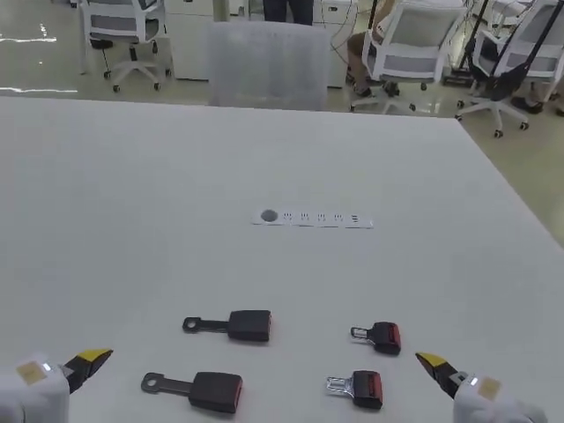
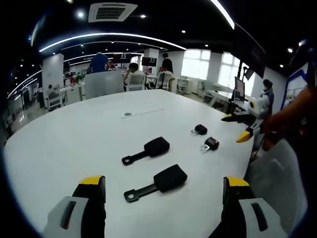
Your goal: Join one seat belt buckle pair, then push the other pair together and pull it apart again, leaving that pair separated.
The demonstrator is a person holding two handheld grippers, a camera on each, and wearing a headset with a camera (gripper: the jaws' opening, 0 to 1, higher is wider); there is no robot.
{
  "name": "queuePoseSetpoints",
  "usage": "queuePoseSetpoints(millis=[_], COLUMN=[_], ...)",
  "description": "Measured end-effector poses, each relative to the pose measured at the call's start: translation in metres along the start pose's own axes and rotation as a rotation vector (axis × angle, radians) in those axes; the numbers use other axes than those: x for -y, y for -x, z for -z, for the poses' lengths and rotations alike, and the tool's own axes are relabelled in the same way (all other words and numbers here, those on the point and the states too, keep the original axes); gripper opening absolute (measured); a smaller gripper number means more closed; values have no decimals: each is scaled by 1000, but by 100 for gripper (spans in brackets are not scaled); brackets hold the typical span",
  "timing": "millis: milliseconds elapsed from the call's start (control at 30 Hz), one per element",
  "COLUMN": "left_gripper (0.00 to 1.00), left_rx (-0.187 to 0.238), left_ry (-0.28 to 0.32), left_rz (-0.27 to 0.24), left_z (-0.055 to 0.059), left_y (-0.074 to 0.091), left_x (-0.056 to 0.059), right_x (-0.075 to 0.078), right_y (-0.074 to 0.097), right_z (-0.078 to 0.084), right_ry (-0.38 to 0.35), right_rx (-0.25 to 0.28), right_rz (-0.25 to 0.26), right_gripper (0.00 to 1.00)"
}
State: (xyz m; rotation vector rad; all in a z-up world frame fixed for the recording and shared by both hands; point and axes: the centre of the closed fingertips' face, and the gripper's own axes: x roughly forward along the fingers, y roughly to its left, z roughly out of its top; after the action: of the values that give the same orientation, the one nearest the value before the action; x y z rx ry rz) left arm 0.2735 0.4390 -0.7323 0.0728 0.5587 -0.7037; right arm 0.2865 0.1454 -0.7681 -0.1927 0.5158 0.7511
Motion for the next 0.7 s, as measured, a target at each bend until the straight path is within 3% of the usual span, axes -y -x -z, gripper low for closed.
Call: queuePoseSetpoints(millis=[500,700], left_gripper=[100,100], left_rx=[-40,-62], left_ry=[-6,-4], left_rz=[36,64], left_z=[11,14], left_y=[-25,-43], left_x=[-2,3], right_x=[2,4], right_y=[-23,-32], right_z=[17,25], right_ry=[2,7], right_rx=[-69,-102], right_rz=[-68,-109], right_gripper=[95,94])
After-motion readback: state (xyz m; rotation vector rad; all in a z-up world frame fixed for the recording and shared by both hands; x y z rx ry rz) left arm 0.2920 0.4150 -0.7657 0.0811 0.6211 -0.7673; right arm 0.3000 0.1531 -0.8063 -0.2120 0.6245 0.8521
